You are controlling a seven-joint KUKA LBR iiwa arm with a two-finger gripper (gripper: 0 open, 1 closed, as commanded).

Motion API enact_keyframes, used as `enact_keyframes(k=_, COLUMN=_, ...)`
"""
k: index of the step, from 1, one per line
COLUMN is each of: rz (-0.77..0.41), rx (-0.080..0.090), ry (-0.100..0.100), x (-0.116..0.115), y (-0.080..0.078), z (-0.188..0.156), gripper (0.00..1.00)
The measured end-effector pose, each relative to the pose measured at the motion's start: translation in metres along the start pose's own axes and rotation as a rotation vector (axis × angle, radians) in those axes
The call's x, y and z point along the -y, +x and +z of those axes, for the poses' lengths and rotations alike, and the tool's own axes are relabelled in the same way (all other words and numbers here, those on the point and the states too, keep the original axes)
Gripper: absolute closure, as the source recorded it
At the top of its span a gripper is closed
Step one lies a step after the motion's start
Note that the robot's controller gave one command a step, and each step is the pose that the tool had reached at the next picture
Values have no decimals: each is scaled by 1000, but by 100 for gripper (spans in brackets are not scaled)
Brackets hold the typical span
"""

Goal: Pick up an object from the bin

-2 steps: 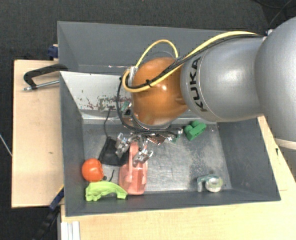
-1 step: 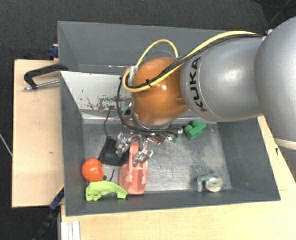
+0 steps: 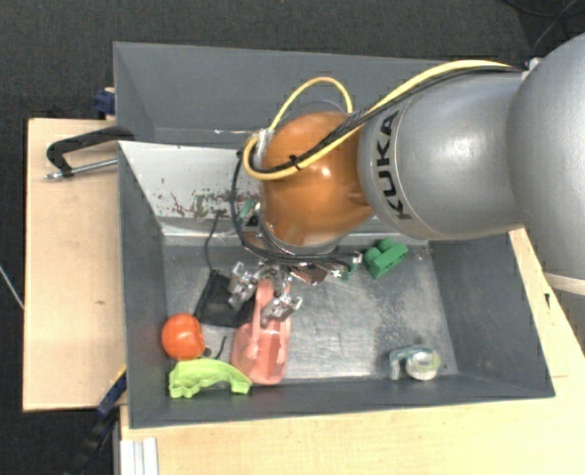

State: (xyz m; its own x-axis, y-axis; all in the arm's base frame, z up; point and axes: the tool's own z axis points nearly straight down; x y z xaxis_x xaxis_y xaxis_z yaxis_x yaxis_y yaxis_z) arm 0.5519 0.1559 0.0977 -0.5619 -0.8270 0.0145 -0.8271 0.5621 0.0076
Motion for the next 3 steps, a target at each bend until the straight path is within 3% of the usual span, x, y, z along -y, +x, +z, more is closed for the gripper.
enact_keyframes(k=1, rz=2, rx=9, ry=1, x=2, y=-2, z=-7, gripper=100)
enact_keyframes(k=2, rz=-39, rx=23, ry=5, x=13, y=-26, z=-12, gripper=100)
enact_keyframes(k=3, rz=-39, rx=31, ry=6, x=11, y=-29, z=-13, gripper=100)
